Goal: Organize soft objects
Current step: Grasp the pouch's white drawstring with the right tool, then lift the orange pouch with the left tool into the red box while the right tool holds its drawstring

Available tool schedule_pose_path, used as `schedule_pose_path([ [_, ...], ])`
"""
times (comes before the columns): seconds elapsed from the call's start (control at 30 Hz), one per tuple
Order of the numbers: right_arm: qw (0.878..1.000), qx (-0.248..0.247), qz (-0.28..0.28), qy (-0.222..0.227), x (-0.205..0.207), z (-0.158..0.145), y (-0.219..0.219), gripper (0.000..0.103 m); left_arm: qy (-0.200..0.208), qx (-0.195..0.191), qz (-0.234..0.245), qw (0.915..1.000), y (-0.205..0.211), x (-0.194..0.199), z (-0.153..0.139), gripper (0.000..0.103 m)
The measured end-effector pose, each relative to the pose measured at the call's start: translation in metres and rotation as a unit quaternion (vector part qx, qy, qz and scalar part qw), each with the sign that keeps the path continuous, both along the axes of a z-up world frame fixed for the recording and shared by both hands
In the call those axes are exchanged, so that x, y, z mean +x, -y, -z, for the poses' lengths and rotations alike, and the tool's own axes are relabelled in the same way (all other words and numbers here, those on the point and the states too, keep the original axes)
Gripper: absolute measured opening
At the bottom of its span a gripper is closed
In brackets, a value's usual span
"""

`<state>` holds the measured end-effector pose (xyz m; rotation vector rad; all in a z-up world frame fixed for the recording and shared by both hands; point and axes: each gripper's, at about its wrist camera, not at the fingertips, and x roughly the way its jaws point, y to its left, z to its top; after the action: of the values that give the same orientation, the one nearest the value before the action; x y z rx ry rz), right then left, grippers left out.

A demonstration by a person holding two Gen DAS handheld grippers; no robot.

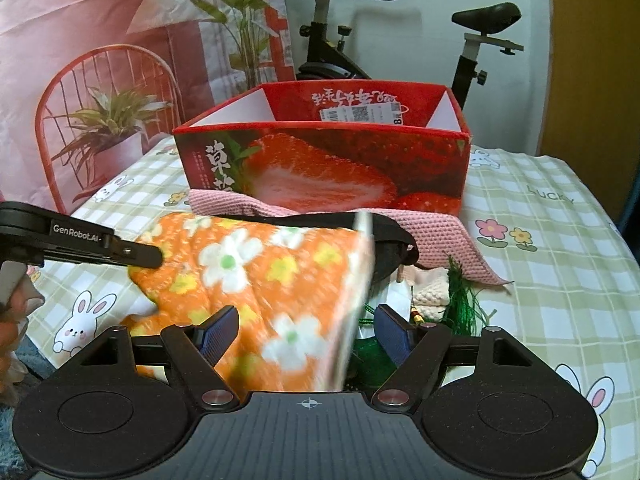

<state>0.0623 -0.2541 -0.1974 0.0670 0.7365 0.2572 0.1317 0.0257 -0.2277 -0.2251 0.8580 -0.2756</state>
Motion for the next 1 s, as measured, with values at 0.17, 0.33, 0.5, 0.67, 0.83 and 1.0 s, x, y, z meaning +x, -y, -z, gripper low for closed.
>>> schedule_pose_path([
  [0.17, 1.0, 0.006, -0.006, -0.005, 0.002, 0.001, -0.001, 0.065, -0.015, -0.011, -0.008, 0.9998, -0.007, 0.001, 0.007, 0.018],
  [0.33, 1.0, 0.008, -0.022, -0.01, 0.004, 0.004, -0.007, 0.063, -0.018, -0.006, -0.003, 0.9998, -0.005, 0.001, 0.01, 0.018],
  [0.5, 0.999, 0.024, -0.023, -0.015, 0.016, 0.009, -0.003, 0.06, -0.025, -0.01, -0.002, 0.9997, -0.008, -0.002, 0.017, 0.018],
  [0.67, 0.999, 0.02, -0.028, -0.013, 0.018, 0.005, -0.007, 0.042, -0.02, -0.011, -0.001, 0.9997, -0.007, -0.003, 0.016, 0.018],
  [0.83, 0.999, 0.021, -0.03, 0.027, 0.008, -0.014, -0.006, 0.023, 0.008, -0.016, 0.004, 0.9998, -0.008, -0.011, 0.004, 0.017],
  [1.0, 0.997, 0.019, -0.051, 0.053, 0.002, -0.029, -0.01, 0.01, 0.036, -0.013, 0.012, 0.9992, -0.004, -0.019, -0.009, 0.016],
])
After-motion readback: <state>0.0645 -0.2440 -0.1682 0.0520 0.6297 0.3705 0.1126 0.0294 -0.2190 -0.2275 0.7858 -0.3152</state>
